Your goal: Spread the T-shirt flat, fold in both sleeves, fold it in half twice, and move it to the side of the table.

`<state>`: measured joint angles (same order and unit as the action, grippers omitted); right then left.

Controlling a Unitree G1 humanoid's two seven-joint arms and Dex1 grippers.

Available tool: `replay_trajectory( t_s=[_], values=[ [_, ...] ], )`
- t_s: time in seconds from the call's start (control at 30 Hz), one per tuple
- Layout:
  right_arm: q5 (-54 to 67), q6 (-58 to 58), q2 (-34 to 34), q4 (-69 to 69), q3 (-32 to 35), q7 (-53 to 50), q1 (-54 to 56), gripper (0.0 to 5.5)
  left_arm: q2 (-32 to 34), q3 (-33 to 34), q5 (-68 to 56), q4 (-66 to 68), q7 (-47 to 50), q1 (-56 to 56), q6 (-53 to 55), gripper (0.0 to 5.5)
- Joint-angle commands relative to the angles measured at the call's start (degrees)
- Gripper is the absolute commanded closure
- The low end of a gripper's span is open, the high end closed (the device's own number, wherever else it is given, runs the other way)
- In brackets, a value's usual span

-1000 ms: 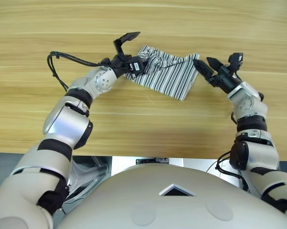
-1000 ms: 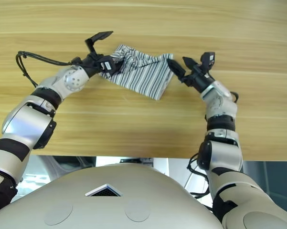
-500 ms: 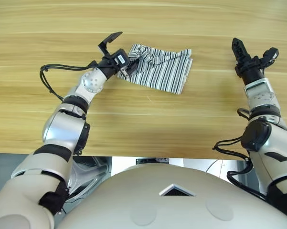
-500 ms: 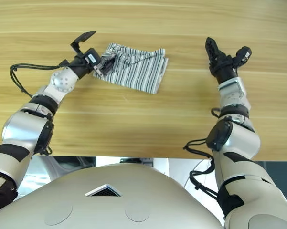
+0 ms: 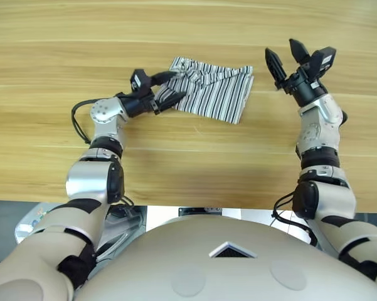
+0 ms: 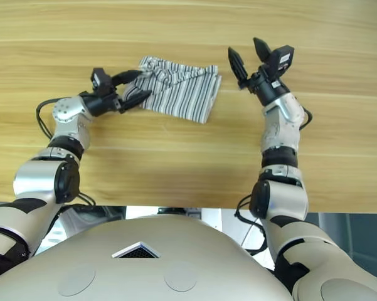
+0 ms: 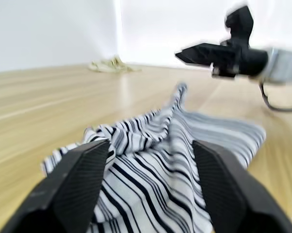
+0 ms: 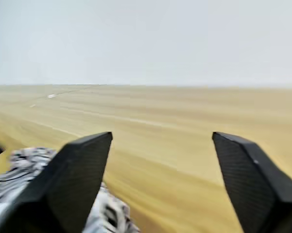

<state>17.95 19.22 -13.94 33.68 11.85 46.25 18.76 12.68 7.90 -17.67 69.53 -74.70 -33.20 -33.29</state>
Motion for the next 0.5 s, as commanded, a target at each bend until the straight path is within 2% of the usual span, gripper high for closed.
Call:
replay_trajectory(
  t_s=[0.03,0.3,0.5],
  values=[
    [-3.97,4.09,0.72,-11.43,-6.05,1.05,-6.16,2.35,-0.82,2.91,-3.51,-3.33,-5.19,-0.17,1.94,3.05],
    [-12.57,6.77,-1.64,-18.32,-14.84,-0.08,-10.88,3.90,-2.03,4.88,-5.82,-7.46,-9.83,1.56,2.19,4.43],
    [-19.90,5.83,-4.09,-15.67,-17.68,-4.88,-8.83,4.90,-2.38,1.88,-1.49,-10.59,-8.15,3.60,-5.28,5.32]
  ],
)
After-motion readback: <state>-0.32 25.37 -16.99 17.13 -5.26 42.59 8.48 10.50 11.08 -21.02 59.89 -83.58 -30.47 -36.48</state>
